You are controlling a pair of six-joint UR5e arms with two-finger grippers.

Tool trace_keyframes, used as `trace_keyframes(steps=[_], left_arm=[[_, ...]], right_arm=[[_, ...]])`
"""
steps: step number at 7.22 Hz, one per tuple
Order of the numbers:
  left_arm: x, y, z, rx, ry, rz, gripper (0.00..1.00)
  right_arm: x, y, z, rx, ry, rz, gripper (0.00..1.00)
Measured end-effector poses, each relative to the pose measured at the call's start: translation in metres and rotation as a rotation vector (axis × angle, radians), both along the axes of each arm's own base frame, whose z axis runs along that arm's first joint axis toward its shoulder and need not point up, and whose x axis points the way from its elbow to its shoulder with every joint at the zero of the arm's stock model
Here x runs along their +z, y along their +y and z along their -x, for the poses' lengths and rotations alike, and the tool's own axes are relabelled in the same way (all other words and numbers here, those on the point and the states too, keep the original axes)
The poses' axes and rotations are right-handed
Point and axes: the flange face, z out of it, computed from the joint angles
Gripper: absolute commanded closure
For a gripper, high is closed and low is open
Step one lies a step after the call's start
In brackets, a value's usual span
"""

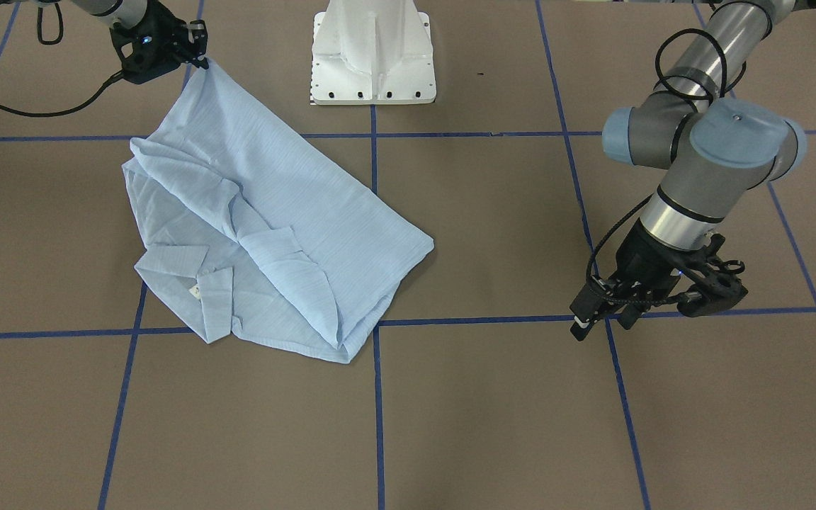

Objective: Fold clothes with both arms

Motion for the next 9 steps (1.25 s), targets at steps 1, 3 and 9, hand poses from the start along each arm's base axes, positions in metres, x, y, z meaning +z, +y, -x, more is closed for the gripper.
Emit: trace_keyframes(steps=[1,3,9], left_arm=[[-0.003,0.012,-0.002,0.026,0.015,-0.005,0.01],[-0.021,0.058,-0.053,0.117,0.060,0.007,0.01],[-0.108,0.192,-0.236,0.182,0.043,0.232,0.09]], right_arm=[[-0.002,0.019,0.012,-0.028,-0.003,-0.027,0.00],[-0.019,-0.001,0.031,0.091,-0.047,-0.102,0.00],[-0.031,-0.134,-0.030,0.475,-0.052,-0.150,0.00]])
